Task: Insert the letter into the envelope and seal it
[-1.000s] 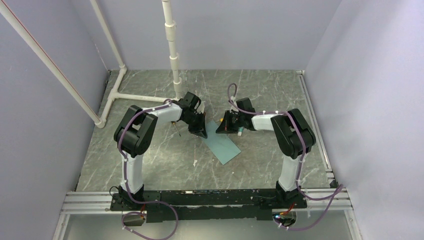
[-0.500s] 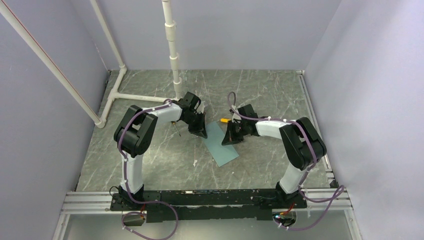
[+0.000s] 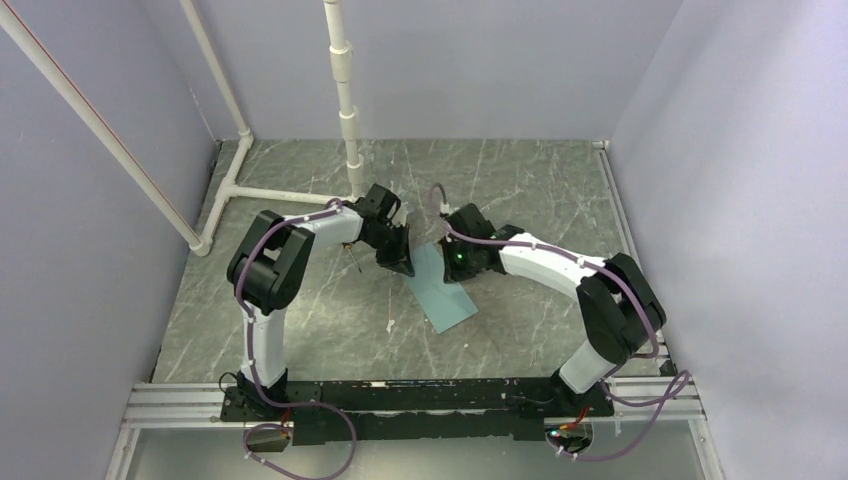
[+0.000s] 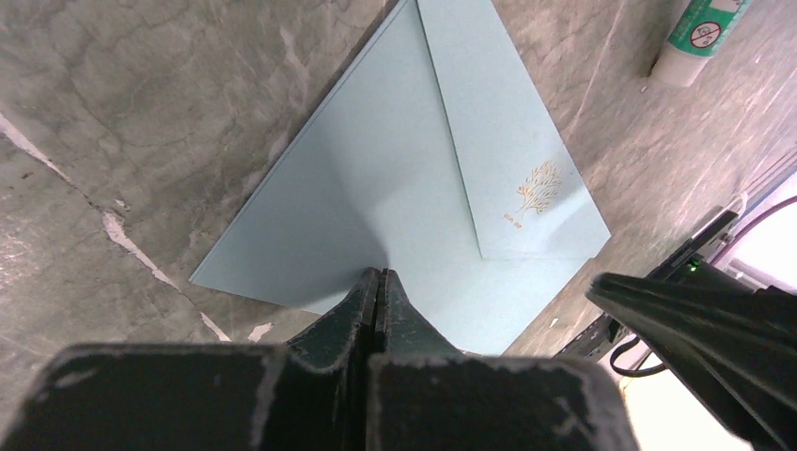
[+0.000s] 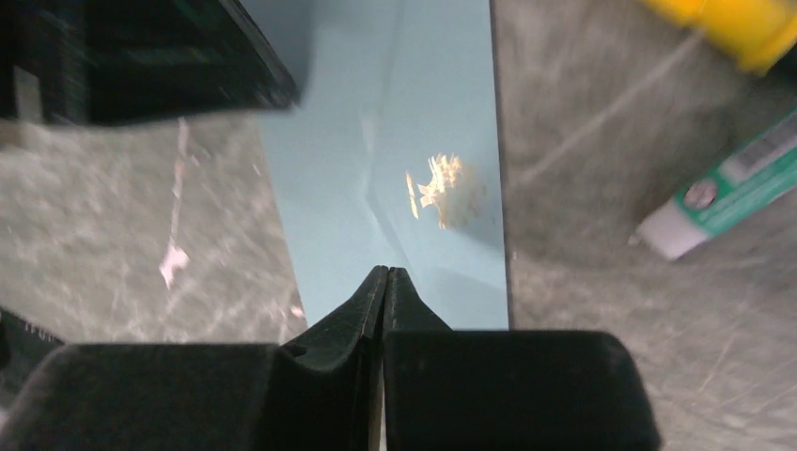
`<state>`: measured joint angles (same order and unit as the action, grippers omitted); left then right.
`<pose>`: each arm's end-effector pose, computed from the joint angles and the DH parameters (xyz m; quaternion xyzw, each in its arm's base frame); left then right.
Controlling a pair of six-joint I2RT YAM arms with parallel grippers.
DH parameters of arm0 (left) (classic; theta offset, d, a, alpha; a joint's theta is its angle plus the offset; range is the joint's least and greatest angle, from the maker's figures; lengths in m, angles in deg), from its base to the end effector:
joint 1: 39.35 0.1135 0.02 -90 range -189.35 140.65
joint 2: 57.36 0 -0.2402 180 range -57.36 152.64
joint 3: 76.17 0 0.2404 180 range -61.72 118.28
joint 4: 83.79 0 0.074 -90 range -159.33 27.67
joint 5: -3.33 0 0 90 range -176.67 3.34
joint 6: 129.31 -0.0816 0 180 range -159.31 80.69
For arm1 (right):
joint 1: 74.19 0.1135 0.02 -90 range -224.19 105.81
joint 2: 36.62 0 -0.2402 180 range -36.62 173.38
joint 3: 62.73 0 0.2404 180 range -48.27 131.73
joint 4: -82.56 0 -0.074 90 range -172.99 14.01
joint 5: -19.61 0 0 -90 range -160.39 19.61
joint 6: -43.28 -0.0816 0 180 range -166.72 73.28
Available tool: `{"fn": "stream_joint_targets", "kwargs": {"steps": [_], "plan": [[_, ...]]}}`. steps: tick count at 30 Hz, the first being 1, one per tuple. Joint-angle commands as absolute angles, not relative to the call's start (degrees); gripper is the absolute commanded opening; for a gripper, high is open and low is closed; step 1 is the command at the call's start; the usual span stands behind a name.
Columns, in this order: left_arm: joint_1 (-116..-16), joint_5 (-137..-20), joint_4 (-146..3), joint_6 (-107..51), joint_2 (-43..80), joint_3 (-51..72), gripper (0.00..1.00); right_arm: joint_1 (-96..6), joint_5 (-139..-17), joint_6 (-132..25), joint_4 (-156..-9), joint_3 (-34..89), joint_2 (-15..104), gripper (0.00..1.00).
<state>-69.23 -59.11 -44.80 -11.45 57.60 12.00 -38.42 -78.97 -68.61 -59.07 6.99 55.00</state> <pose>0.3245 -0.2300 0.0895 0.0667 0.9486 -0.3023 0.0660 0.2578 0.2008 0.1296 -0.1355 0.9544 0.1867 0.1893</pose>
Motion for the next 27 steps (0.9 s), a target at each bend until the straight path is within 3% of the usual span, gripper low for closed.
{"fn": "stream_joint_targets", "kwargs": {"steps": [1, 11, 27], "plan": [[-68.13, -60.09, -43.97, -11.25, 56.63, 9.89, 0.02, -35.25, -63.24, -68.92, -61.9, 14.06, 56.68, 0.06], [-65.9, -55.76, -44.9, -10.07, 58.79, 8.67, 0.02, -32.49, -59.88, -68.25, -60.13, 25.98, 68.87, 0.07], [-64.68, -55.46, -44.5, -8.55, 60.52, 8.68, 0.02, -29.83, -61.07, -69.86, -57.32, 24.02, 73.33, 0.02]]}}
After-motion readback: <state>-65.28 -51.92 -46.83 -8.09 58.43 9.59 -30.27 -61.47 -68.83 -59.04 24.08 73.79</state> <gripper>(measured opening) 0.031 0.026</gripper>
